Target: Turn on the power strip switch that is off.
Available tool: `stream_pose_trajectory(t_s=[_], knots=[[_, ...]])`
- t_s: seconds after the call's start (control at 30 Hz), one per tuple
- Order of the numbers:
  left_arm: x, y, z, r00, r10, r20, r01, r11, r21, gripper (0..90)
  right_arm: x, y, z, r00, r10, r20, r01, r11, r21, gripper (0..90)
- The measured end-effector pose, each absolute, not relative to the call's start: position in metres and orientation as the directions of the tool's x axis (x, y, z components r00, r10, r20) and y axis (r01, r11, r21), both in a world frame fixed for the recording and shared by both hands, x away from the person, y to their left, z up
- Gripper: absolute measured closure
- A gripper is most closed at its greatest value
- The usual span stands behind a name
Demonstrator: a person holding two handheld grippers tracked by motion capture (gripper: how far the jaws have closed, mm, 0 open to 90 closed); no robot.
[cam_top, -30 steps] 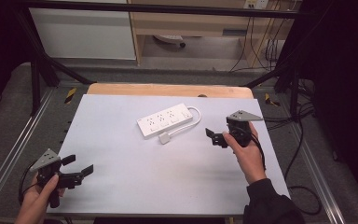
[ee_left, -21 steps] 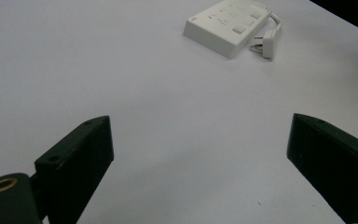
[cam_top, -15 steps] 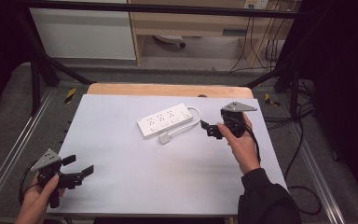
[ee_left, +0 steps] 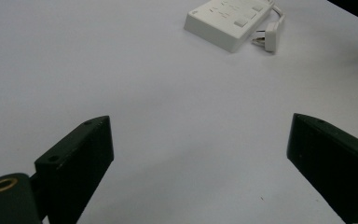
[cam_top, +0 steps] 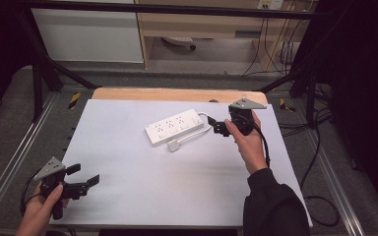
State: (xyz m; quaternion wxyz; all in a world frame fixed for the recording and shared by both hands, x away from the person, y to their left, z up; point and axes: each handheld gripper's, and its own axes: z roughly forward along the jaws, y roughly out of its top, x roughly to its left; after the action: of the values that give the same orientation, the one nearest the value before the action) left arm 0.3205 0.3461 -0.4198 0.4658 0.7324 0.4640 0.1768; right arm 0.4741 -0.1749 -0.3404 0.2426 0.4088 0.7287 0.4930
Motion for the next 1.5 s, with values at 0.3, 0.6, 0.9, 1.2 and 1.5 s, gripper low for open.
stream_pose_trajectory(t_s=[0.3,0.6,0.9,1.2,1.5], knots=[[0.321,0.345,-0.421,0.51,0.844,-0.166,0.515,-0.144,0.845,7.3,0.487,-0.165,-0.341,-0.548,0.834,0.066,0.355,0.16,0.921,7.7],[0.321,0.345,-0.421,0.516,0.841,-0.162,0.512,-0.152,0.845,7.3,0.497,-0.151,-0.346,-0.562,0.823,0.081,0.368,0.161,0.916,9.4],[0.321,0.345,-0.421,0.514,0.843,-0.16,0.517,-0.155,0.842,7.3,0.512,-0.141,-0.355,-0.546,0.833,0.086,0.38,0.155,0.912,11.5],[0.321,0.344,-0.421,0.517,0.842,-0.157,0.515,-0.16,0.842,7.2,0.521,-0.134,-0.365,-0.544,0.833,0.097,0.404,0.159,0.901,12.5],[0.321,0.345,-0.421,0.516,0.842,-0.158,0.514,-0.157,0.843,7.2,0.526,-0.127,-0.369,-0.543,0.835,0.091,0.416,0.172,0.893,12.1]])
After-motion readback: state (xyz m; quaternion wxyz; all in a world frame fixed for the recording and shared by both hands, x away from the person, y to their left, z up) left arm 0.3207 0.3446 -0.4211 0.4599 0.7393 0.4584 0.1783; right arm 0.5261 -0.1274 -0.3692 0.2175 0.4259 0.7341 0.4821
